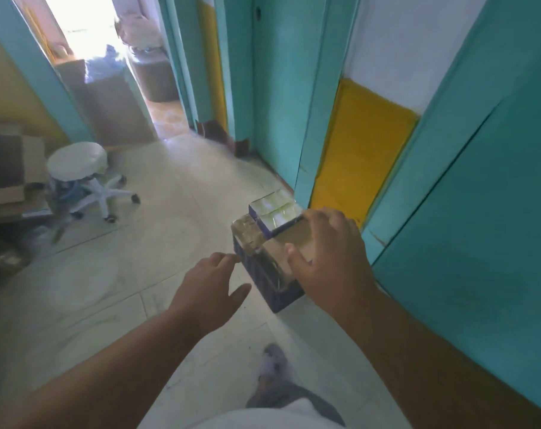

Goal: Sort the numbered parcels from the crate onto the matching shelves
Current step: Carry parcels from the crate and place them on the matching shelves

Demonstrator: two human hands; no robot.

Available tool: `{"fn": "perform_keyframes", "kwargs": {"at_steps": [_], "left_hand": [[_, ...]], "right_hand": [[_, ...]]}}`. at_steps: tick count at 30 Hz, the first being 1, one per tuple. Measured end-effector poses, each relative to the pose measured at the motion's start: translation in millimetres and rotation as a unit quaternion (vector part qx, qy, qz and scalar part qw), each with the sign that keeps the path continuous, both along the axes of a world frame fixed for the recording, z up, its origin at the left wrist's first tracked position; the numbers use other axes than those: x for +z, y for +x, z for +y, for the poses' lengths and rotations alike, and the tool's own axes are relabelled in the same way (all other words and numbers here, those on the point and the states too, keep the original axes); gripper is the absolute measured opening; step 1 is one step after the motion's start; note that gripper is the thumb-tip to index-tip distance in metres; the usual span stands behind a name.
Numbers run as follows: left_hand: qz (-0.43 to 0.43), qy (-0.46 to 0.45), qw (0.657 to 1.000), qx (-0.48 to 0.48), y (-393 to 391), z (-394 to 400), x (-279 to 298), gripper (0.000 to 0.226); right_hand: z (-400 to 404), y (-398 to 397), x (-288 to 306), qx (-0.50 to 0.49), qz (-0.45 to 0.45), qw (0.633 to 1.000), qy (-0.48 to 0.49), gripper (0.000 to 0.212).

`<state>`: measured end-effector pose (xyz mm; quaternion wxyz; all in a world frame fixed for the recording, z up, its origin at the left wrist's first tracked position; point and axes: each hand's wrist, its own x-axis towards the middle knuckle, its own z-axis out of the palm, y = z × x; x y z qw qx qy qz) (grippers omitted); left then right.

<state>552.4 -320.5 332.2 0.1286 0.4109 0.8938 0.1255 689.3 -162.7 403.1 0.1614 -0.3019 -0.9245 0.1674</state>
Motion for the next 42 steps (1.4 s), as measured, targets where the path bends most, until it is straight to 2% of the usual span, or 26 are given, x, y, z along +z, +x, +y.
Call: {"fn": "perform_keyframes", "kwargs": {"at_steps": [11, 18, 21, 24, 28, 33, 37, 40, 42], "left_hand": [[0.021, -0.035, 0.999, -0.031, -251.2, 83.1, -1.9, 0.062], [0.033, -0.045, 0.981, -0.186, -405.5, 159.4, -55.3, 0.055], [0.010, -0.069, 0.969, -0.235, -453.5, 186.7, -84.9, 0.057], [0.000, -0.112, 0.951, -0.290, -481.5, 209.3, -124.6, 0.062], [-0.021, -0.159, 0.931, -0.328, -492.8, 226.8, -201.5, 0.064], [-0.052, -0.196, 0.930, -0.307, -507.2, 238.0, -331.9, 0.067], [-0.063, -0.203, 0.931, -0.296, -510.4, 254.5, -414.3, 0.067], [-0.118, -0.206, 0.944, -0.230, -509.1, 271.7, -467.6, 0.072], [-0.214, -0.187, 0.953, -0.104, -504.7, 281.8, -490.8, 0.074]], "right_hand": [[97.8, -247.6, -4.1, 0.015, -0.020, 1.000, 0.015, 0.058], [124.9, -375.4, -63.1, -0.111, -0.043, 0.993, 0.021, 0.053], [132.7, -412.2, -86.7, -0.166, -0.052, 0.985, 0.009, 0.054], [137.1, -436.9, -121.0, -0.196, -0.096, 0.976, 0.006, 0.055], [139.0, -453.1, -196.8, -0.226, -0.143, 0.963, -0.028, 0.054], [145.7, -465.6, -316.5, -0.249, -0.159, 0.954, -0.054, 0.051], [150.9, -466.3, -393.0, -0.260, -0.149, 0.952, -0.058, 0.050], [155.7, -466.5, -442.5, -0.254, -0.149, 0.954, -0.052, 0.049], [160.9, -465.8, -471.3, -0.250, -0.149, 0.955, -0.054, 0.049]]}}
